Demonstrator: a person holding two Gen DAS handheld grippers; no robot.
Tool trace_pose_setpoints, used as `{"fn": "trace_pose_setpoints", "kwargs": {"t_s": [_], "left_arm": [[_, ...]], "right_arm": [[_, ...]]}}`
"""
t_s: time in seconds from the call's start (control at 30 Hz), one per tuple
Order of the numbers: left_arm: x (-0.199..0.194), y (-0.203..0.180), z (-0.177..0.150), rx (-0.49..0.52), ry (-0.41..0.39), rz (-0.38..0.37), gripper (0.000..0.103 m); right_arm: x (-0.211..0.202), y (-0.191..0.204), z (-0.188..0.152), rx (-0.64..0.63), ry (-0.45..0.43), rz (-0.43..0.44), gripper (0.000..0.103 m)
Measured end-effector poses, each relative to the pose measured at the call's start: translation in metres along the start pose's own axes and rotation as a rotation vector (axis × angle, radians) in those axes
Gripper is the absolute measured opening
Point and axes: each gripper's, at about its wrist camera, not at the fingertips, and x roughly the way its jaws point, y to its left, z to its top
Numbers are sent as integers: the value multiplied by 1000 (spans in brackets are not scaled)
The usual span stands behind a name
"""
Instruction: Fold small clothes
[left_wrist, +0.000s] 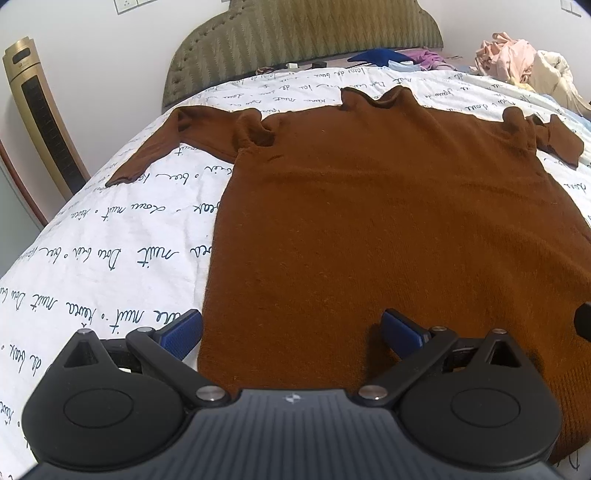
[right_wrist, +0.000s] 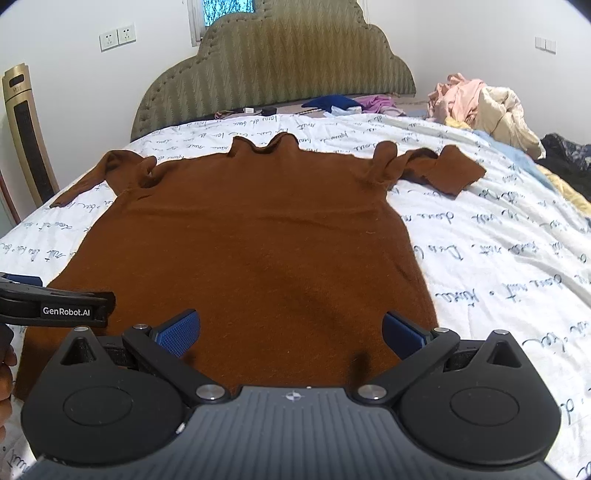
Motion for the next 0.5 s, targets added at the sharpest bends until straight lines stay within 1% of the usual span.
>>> {"fn": "trace_pose_setpoints", "kwargs": {"t_s": [0.1,0.2,0.27,0.33,0.37,0.4,0.47,0.5], "left_arm": [[2,-1,1,7,4,-1,103],[3,-2,1,13,5,0,103],[4,-3,2,16,5,-1,103],[5,-4,2,18,5,-1,103],[5,-4,2,19,6,-1,103],[5,-5,2,19,6,-2,103],[5,-6,3,20,6,-4,103],[5,-6,2,21,6,-5,103]], "right_arm": [[-3,2,0,-22,-19,-20,103],[-7,1,1,-20,-41,-15,103],[-13,0,1,-20,-86,19,103],[-21,-2,2,-15,-141,36,103],[-24,-4,3,-3,-155,46,103],[-22,-8,4,20,-135,61,103],[-12,-12,5,45,-59,74,103],[-9,-12,4,41,-46,70,103]]}}
